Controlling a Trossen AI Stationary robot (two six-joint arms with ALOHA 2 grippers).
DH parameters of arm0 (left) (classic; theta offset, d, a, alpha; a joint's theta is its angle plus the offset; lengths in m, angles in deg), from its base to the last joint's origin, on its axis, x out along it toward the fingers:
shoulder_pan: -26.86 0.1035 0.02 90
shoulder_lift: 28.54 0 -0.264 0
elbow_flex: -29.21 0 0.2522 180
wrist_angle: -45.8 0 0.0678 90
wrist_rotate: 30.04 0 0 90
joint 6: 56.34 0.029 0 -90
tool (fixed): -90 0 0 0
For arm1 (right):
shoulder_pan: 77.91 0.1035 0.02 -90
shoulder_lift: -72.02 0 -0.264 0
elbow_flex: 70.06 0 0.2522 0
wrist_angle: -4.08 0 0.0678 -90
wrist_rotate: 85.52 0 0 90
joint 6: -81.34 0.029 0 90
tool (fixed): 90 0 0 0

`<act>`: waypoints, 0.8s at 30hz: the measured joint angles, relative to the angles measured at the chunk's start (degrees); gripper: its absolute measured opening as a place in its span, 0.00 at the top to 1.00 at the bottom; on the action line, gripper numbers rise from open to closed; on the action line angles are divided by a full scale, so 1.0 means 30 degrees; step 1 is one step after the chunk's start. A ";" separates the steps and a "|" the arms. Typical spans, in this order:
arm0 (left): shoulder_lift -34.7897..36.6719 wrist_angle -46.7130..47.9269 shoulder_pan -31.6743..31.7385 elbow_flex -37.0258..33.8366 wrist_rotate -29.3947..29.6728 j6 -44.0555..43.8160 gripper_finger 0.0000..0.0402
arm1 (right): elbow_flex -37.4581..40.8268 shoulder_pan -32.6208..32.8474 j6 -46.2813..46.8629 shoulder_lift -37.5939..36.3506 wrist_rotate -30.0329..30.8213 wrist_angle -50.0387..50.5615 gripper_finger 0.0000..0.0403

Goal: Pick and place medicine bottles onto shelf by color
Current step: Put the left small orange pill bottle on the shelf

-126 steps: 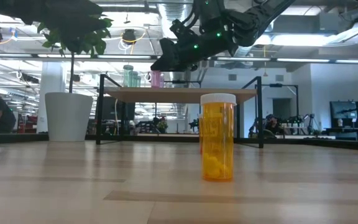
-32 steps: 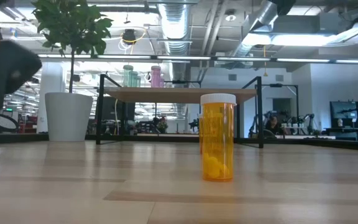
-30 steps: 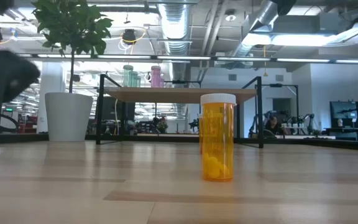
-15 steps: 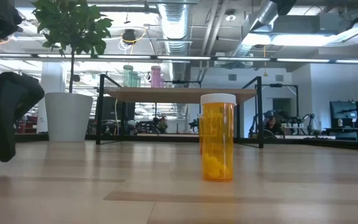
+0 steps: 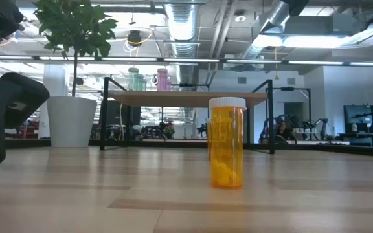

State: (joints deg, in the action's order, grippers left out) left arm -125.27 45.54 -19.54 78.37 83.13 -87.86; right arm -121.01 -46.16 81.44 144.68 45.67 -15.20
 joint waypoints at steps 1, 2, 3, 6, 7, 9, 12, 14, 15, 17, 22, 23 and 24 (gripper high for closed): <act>0.0000 -0.0002 0.0069 0.0000 -0.0043 -0.0088 0.61 | 0.0000 0.0000 -0.0001 0.0000 0.0000 0.0000 0.52; 0.0000 -0.0017 0.0156 0.0000 -0.0086 -0.0129 0.64 | 0.0000 0.0000 -0.0001 0.0000 0.0000 0.0000 0.51; 0.0004 -0.0045 0.0237 0.0000 -0.0147 -0.0146 0.66 | 0.0000 -0.0004 -0.0001 0.0000 0.0000 0.0000 0.51; 0.0007 -0.0261 0.0555 0.0000 -0.0586 0.0026 0.73 | 0.0000 0.0000 -0.0001 0.0000 0.0000 0.0000 0.52; 0.0007 -0.0346 0.0674 0.0000 -0.0744 0.0122 0.75 | 0.0000 0.0000 -0.0001 0.0000 -0.0007 -0.0007 0.52; 0.0082 -0.0473 0.0931 0.0000 -0.1009 0.0285 0.79 | 0.0000 0.0000 -0.0001 0.0000 -0.0007 0.0000 0.52; 0.0535 -0.0826 0.1375 0.0000 -0.1328 0.0791 0.82 | 0.0000 -0.0002 -0.0001 0.0000 -0.0007 0.0000 0.52; 0.1201 -0.0762 0.1694 0.0000 -0.1529 0.1406 0.82 | 0.0000 -0.0003 -0.0001 0.0005 -0.0007 -0.0010 0.52; 0.1622 -0.0654 0.1868 -0.0007 -0.1589 0.1860 0.82 | 0.0000 -0.0006 -0.0001 0.0006 -0.0007 -0.0015 0.52; 0.2663 -0.0299 0.2312 0.0000 -0.1621 0.2846 0.80 | 0.0000 -0.0004 -0.0001 0.0007 -0.0060 -0.0048 0.52; 0.6036 0.1067 0.4202 -0.0007 -0.1657 0.5318 0.78 | -0.0015 -0.0387 0.1191 0.0409 -0.0324 -0.0098 0.52; 0.6687 0.1280 0.4735 -0.0007 -0.1755 0.5615 0.78 | -0.0015 -0.0549 0.1621 0.0582 -0.0317 -0.0228 0.52; 0.7337 0.1489 0.5320 -0.0007 -0.2050 0.5888 0.77 | -0.0015 -0.0738 0.1987 0.0832 -0.0321 -0.0533 0.52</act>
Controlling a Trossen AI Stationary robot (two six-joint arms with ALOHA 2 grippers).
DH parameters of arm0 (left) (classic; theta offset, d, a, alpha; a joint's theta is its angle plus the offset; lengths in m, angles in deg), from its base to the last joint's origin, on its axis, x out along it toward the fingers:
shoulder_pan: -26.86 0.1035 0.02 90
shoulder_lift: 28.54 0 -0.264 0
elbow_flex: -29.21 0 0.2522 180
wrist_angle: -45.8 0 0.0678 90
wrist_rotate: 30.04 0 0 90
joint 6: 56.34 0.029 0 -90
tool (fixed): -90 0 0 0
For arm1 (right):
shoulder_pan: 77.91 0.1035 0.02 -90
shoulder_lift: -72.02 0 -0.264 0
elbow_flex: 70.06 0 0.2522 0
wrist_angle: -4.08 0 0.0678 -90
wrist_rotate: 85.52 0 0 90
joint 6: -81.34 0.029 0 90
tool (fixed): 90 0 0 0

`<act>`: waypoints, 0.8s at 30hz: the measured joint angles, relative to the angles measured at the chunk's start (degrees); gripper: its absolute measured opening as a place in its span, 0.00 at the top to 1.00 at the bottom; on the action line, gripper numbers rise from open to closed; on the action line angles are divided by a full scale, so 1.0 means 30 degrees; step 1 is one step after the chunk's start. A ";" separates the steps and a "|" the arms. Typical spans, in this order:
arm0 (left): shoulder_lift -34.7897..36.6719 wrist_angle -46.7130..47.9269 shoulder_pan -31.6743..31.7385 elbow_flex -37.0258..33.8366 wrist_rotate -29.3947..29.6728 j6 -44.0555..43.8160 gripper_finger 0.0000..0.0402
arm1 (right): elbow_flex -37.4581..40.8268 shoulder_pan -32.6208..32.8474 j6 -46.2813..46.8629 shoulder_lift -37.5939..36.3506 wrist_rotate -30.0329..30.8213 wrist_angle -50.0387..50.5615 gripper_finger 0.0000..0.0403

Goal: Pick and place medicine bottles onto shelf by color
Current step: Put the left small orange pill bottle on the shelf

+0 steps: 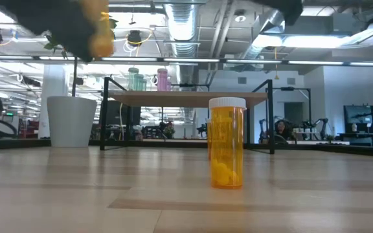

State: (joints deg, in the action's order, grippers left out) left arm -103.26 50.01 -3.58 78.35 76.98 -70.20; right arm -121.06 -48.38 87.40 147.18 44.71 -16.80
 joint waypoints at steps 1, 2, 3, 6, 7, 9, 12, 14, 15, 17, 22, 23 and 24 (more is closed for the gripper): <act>0.0578 0.0272 0.0573 0.0012 -0.0232 0.0209 0.77 | 0.0000 -0.0180 0.0105 0.0325 -0.0048 -0.0457 0.52; 0.1056 0.0783 0.1228 0.0155 -0.0668 0.0254 0.77 | 0.0000 -0.0381 0.0095 0.0720 -0.0322 -0.0987 0.52; 0.1367 0.1421 0.1872 0.0422 -0.0934 0.0256 0.77 | 0.0000 -0.0574 -0.0062 0.1096 -0.0547 -0.1666 0.52; 0.1672 0.3470 0.3455 0.1530 -0.1352 0.0404 0.77 | -0.0609 -0.1309 -0.0120 0.2567 -0.1005 -0.3065 0.50; 0.1584 0.4038 0.3865 0.1969 -0.1446 0.0470 0.77 | -0.0866 -0.1538 -0.0127 0.2955 -0.0995 -0.2968 0.48; 0.1263 0.4971 0.4557 0.2886 -0.1713 0.0550 0.77 | -0.1676 -0.2017 -0.0152 0.3802 -0.1005 -0.2986 0.44; 0.0661 0.5649 0.5212 0.3679 -0.2289 0.0543 0.77 | -0.2704 -0.2644 -0.0031 0.4526 -0.1647 -0.2522 0.38; 0.0332 0.5788 0.5401 0.3879 -0.2545 0.0549 0.77 | -0.3433 -0.3047 0.0548 0.4850 -0.2299 -0.1513 0.35; 0.0147 0.5621 0.5483 0.3947 -0.2546 0.0643 0.77 | -0.3733 -0.3240 0.0856 0.4964 -0.2745 -0.0922 0.34; -0.0040 0.5748 0.5521 0.3893 -0.2138 0.0510 0.77 | -0.4407 -0.3651 0.1137 0.5446 -0.3557 -0.0055 0.33; -0.0141 0.5797 0.5416 0.3854 -0.0390 -0.0693 0.77 | -0.5503 -0.4121 0.1192 0.6767 -0.4647 0.0379 0.33; -0.0139 0.5809 0.5380 0.3854 -0.0418 -0.0753 0.77 | -0.5651 -0.4114 0.1195 0.6994 -0.4730 0.0396 0.33; -0.0139 0.5869 0.5335 0.3854 -0.0443 -0.0757 0.77 | -0.5892 -0.4114 0.1194 0.7286 -0.4940 0.0396 0.33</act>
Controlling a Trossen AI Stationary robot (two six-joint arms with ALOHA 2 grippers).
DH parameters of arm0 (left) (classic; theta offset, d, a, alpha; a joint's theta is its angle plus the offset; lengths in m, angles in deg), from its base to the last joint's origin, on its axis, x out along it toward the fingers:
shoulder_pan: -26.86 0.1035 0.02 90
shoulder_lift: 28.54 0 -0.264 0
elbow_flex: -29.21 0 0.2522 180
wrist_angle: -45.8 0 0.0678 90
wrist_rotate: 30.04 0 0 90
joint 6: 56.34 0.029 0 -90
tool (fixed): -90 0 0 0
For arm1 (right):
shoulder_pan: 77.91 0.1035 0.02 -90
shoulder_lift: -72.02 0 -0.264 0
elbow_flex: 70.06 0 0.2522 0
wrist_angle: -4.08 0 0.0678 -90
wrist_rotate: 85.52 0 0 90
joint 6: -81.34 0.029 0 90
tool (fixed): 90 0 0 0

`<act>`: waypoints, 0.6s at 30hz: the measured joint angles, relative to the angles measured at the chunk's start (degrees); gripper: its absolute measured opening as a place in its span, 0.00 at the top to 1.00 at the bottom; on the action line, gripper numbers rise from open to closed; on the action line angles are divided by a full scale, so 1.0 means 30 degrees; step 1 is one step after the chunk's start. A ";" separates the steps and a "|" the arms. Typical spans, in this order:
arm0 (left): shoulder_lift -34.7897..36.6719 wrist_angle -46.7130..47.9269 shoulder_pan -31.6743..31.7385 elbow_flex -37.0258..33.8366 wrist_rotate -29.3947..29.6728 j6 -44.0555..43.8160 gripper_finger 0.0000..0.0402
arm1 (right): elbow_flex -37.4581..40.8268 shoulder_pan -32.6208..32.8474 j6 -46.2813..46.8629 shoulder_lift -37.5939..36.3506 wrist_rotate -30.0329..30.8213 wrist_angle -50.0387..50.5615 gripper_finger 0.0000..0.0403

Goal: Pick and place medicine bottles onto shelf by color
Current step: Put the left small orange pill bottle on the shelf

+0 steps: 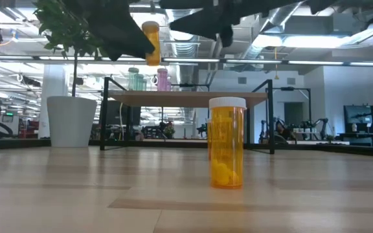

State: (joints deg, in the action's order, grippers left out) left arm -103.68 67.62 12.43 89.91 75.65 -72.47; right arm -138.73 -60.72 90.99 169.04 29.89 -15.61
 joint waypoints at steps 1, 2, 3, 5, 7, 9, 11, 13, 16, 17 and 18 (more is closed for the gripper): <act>0.0000 0.0114 -0.0133 0.0000 -0.0014 -0.0006 0.77 | -0.0153 0.0004 -0.0001 0.0286 -0.0061 -0.0004 0.33; 0.0000 0.0093 -0.0268 0.0000 -0.0015 -0.0010 0.77 | -0.0283 0.0000 -0.0010 0.0520 -0.0073 0.0050 0.33; 0.0000 0.0049 -0.0364 0.0000 -0.0005 -0.0010 0.77 | -0.0398 -0.0008 -0.0041 0.0643 -0.0078 0.0176 0.33; 0.0000 0.0075 -0.0536 0.0000 0.0007 -0.0017 0.77 | -0.0821 -0.0062 -0.0083 0.1000 -0.0073 -0.0084 0.33; 0.0000 0.0074 -0.0720 0.0000 0.0024 -0.0024 0.77 | -0.1025 -0.0136 -0.0051 0.1168 -0.0032 0.0044 0.33; 0.0000 0.0047 -0.0923 0.0000 0.0017 -0.0024 0.77 | -0.1201 -0.0177 0.0023 0.1260 -0.0041 0.0108 0.33; 0.0000 0.0018 -0.1020 0.0000 0.0014 -0.0024 0.77 | -0.1270 -0.0314 0.0328 0.1232 -0.0039 -0.0176 0.33; 0.0000 0.0080 -0.1081 0.0000 0.0014 0.0003 0.77 | -0.1270 -0.0474 0.0895 0.1215 -0.0058 -0.0206 0.33; 0.0000 -0.0170 -0.1081 0.0000 0.0021 0.0016 0.77 | -0.1255 -0.0827 0.1486 0.1210 -0.0656 -0.0561 0.33; 0.0000 -0.0194 -0.1074 0.0000 0.0029 0.0050 0.77 | -0.1262 -0.0944 0.1587 0.1189 -0.1118 -0.0621 0.33; 0.0000 -0.0206 -0.1074 0.0000 0.0031 0.0089 0.77 | -0.1262 -0.1057 0.1713 0.1186 -0.1607 -0.0613 0.33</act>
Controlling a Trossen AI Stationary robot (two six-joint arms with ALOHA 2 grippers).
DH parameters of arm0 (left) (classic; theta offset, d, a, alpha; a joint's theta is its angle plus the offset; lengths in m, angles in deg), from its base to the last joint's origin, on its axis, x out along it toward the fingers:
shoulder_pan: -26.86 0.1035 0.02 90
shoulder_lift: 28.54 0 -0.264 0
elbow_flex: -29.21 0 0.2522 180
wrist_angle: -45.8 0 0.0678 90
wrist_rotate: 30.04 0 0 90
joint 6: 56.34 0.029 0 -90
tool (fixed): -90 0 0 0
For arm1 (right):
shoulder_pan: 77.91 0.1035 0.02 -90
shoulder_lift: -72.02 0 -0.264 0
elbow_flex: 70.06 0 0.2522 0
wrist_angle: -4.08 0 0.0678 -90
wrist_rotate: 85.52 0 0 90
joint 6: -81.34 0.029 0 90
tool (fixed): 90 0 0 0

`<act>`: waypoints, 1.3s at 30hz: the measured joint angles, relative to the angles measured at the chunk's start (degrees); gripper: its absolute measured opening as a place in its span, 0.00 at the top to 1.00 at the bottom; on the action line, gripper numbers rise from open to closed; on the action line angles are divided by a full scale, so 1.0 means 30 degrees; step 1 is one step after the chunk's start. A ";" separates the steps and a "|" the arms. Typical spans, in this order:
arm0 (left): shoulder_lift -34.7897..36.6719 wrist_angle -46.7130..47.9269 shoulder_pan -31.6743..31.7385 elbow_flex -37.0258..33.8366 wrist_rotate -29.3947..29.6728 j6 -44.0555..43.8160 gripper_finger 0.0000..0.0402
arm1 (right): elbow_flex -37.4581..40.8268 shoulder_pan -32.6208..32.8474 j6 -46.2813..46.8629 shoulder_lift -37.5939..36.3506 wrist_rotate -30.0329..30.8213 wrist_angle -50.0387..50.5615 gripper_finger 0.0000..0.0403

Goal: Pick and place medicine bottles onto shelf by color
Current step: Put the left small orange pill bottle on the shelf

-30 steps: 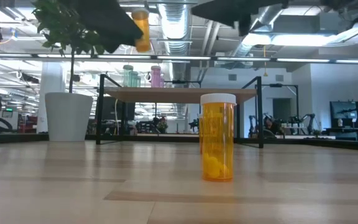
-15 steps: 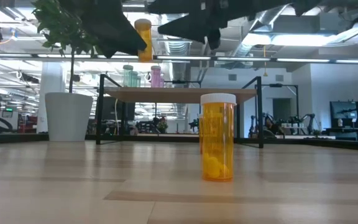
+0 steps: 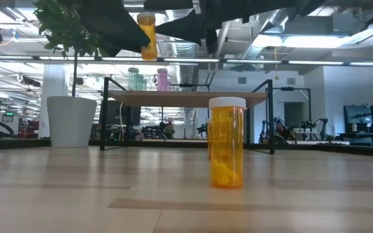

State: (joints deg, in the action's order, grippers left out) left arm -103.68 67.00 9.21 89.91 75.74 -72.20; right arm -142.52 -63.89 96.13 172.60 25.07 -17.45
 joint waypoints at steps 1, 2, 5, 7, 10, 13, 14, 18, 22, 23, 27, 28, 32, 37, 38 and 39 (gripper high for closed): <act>0.0000 0.0000 -0.0002 0.0000 0.0004 0.0017 0.77 | 0.0000 -0.0093 0.0073 0.0000 -0.0393 0.0073 0.33; 0.0000 -0.0018 -0.0007 0.0000 0.0004 0.0025 0.77 | 0.0000 -0.0116 0.0080 0.0000 -0.0612 0.0196 0.33; 0.0000 -0.0194 -0.0007 0.0000 -0.0002 0.0047 0.77 | 0.0000 -0.0095 -0.0029 0.0000 -0.0840 0.0211 0.33; 0.0000 -0.0242 -0.0007 0.0000 -0.0024 0.0054 0.77 | 0.0000 -0.0011 -0.0423 0.0000 -0.0855 0.0210 0.33; 0.0000 -0.0245 -0.0007 0.0000 -0.0031 0.0054 0.77 | 0.0000 0.0073 -0.1027 0.0000 -0.0855 0.0276 0.33; 0.0001 -0.0248 0.0000 0.0000 -0.0268 0.0063 0.77 | 0.0007 0.0080 -0.1065 0.0000 -0.0879 0.0239 0.33; 0.0007 -0.0256 0.0000 0.0000 -0.0654 0.0131 0.77 | 0.0007 0.0080 -0.1057 0.0000 -0.0913 0.0033 0.33; 0.0007 -0.0354 -0.0064 0.0000 -0.2574 0.0425 0.77 | 0.0007 0.0050 -0.0263 0.0000 -0.2222 -0.1126 0.33; 0.0007 -0.0328 -0.0210 0.0000 -0.2712 0.0425 0.77 | 0.0007 -0.0224 0.0529 0.0000 -0.3856 -0.1225 0.33; 0.0007 -0.0315 -0.0211 0.0000 -0.2685 0.0418 0.77 | 0.0007 -0.0226 0.0560 0.0000 -0.3850 -0.1052 0.33; 0.0007 -0.0321 -0.0197 0.0000 -0.2649 0.0411 0.77 | 0.0011 -0.0226 0.0558 0.0000 -0.3849 -0.0628 0.33; 0.0007 -0.0321 -0.0197 0.0000 -0.2622 0.0411 0.77 | 0.0012 -0.0226 0.0470 0.0000 -0.3849 -0.0535 0.33; 0.0007 -0.0494 -0.0197 0.0000 -0.2432 0.0404 0.77 | 0.0015 -0.0199 -0.0362 0.0002 -0.3849 0.0276 0.33; 0.0007 -0.1303 -0.0197 0.0000 -0.1998 0.0404 0.77 | 0.0015 -0.0197 -0.0378 0.0002 -0.3849 0.0386 0.33; 0.0007 -0.1465 -0.0197 0.0000 -0.1991 0.0396 0.77 | 0.0015 -0.0197 -0.0379 0.0007 -0.3849 0.0314 0.33; 0.0014 -0.1557 -0.0197 0.0000 -0.1984 0.0396 0.77 | 0.0015 -0.0197 -0.0379 0.0001 -0.3849 0.0222 0.33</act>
State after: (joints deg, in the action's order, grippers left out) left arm -103.64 62.33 8.62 89.91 69.79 -71.01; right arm -142.48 -64.48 94.99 172.60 13.52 -16.78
